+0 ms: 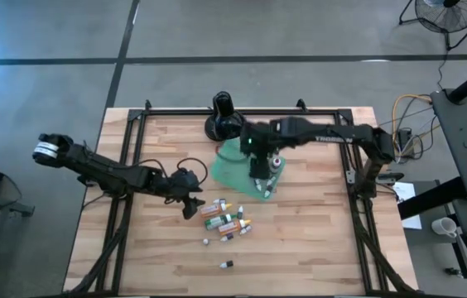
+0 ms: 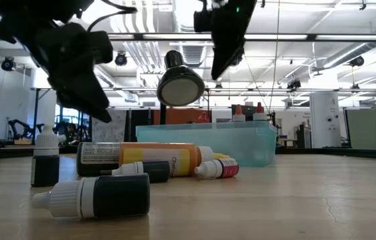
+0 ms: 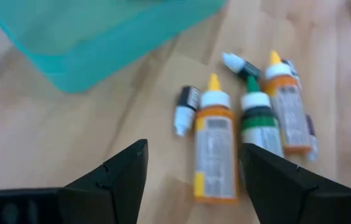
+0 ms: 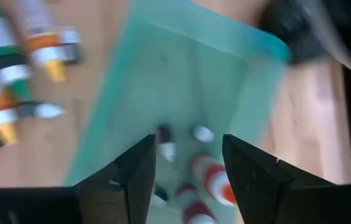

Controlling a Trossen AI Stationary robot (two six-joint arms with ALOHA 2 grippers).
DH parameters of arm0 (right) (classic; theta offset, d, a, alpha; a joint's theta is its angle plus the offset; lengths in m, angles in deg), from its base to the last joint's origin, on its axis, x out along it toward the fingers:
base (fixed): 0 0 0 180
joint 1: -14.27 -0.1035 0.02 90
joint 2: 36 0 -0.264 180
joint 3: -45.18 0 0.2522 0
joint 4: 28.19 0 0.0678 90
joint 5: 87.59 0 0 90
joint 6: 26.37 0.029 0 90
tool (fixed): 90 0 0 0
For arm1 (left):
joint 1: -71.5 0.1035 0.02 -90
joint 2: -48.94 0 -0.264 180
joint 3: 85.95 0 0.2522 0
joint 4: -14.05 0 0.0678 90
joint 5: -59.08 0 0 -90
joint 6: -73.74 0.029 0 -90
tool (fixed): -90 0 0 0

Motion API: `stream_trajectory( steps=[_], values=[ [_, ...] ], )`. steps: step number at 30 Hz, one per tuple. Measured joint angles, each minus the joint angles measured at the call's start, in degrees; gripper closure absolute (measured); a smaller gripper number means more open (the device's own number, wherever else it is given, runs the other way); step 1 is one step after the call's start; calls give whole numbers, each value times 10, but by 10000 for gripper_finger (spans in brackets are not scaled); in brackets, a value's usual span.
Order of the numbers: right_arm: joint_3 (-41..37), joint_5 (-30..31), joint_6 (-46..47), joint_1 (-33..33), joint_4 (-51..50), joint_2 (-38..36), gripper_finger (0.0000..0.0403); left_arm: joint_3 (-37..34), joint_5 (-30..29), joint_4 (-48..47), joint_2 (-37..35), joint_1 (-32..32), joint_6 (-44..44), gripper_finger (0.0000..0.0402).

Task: Pick & Place food coloring
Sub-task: Adjust the large yellow food coloring bottle

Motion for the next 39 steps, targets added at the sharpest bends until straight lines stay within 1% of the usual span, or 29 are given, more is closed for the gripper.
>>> stream_trajectory(
  steps=[2,5,10,13,17,19,23,27,34,39],
  values=[
    [0,-4,-22,-35,-2,0,225,-4,-1,2,0,-16,-2,179],
    [-5,-34,-33,-85,0,0,225,-18,-2,9,0,-37,-3,179],
    [-45,-63,-8,-144,15,8,225,-53,-3,60,0,-59,-9,179],
    [-90,-105,15,-164,61,13,225,-64,-3,70,0,-71,-40,179],
    [-147,-110,17,-188,148,27,225,-63,-7,75,0,-94,-72,179],
    [-167,-111,12,-197,202,35,225,-61,-17,75,0,-107,-89,179],
    [-203,-111,4,-206,294,50,225,-53,-46,75,0,-131,-157,179],
    [-223,-110,31,-206,342,70,225,-50,-76,75,-1,-152,-181,179],
    [-222,-112,47,-206,385,116,225,-50,-85,73,-1,-157,-207,179],
    [-213,-110,49,-203,391,120,225,-50,-85,72,-1,-157,-207,179]
  ],
)
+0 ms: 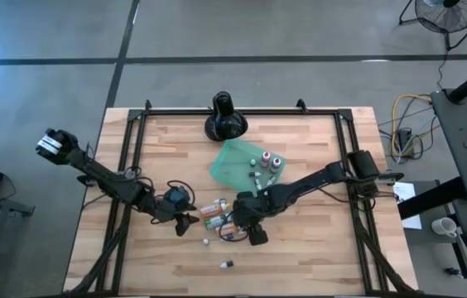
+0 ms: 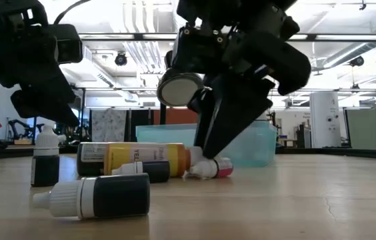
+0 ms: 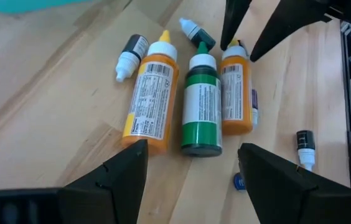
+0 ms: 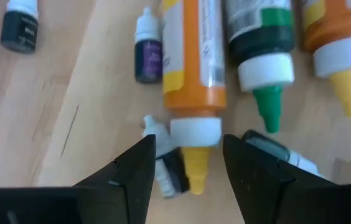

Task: Pick & Place food coloring
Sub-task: Adjust the large yellow food coloring bottle

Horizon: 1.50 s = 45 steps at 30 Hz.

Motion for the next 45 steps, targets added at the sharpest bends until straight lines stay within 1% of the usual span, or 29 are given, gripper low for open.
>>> stream_trajectory(
  steps=[8,18,22,26,30,38,45],
  values=[
    [11,0,-2,8,5,0,225,-3,0,-5,0,0,2,179],
    [-4,-2,-1,11,24,1,225,-4,0,-25,0,0,1,179],
    [-15,-3,-19,11,39,1,226,-4,0,-42,0,0,2,179],
    [-38,-25,-56,11,71,1,233,-4,0,-44,0,0,2,179],
    [-44,-27,-92,10,76,1,243,-4,0,-44,0,1,2,179],
    [-42,-26,-82,10,119,1,261,-4,0,-44,0,1,-4,179],
    [-51,-27,-79,10,121,1,268,-4,0,-44,0,1,-14,179]
  ],
)
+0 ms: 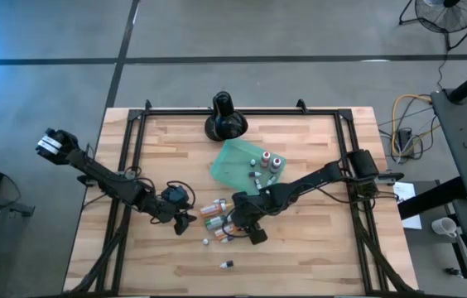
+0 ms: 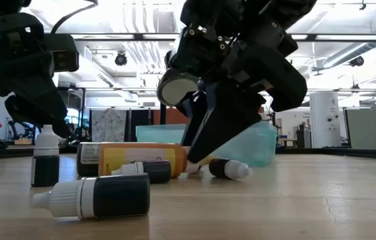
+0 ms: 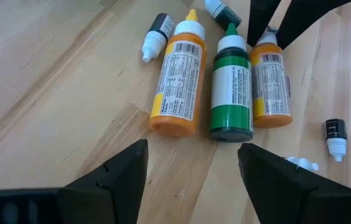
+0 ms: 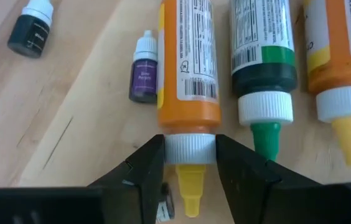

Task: Pick & Place food coloring
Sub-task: Adjust the large yellow food coloring bottle

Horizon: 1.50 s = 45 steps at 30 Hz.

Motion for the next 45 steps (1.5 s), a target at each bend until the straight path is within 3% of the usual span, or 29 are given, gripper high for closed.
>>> stream_trajectory(
  steps=[11,25,40,45],
  values=[
    [-20,-1,15,0,28,0,253,0,0,-8,0,0,-1,179],
    [-31,-1,13,0,51,0,273,0,0,-15,0,0,-7,179],
    [-37,0,11,0,56,1,249,0,2,-25,0,0,-34,179],
    [-37,0,-6,0,56,1,265,0,2,-25,0,0,-40,179]
  ],
)
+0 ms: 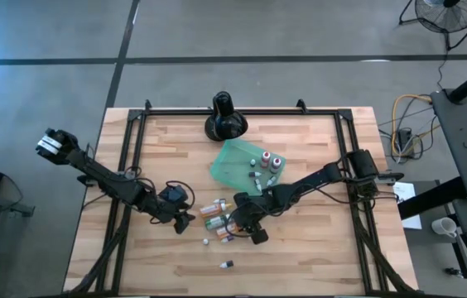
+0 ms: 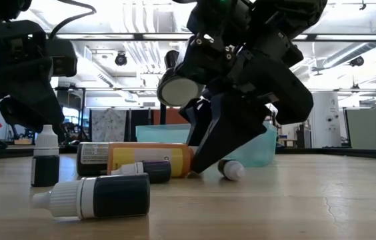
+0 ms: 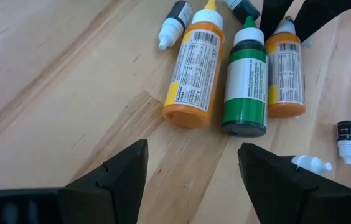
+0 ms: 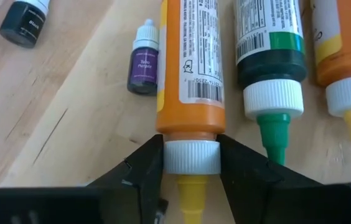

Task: Pick & Place food coloring
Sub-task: Adjust the large yellow food coloring bottle

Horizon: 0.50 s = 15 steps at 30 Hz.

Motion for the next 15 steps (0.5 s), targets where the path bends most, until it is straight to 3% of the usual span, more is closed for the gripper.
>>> stream_trajectory(
  steps=[8,11,15],
  values=[
    [2,1,-8,0,-20,-14,294,0,0,0,0,0,-2,179],
    [36,1,8,2,-108,-38,285,0,0,1,0,0,-8,179],
    [114,24,20,5,-333,-56,274,0,-18,4,0,0,-7,179]
  ],
)
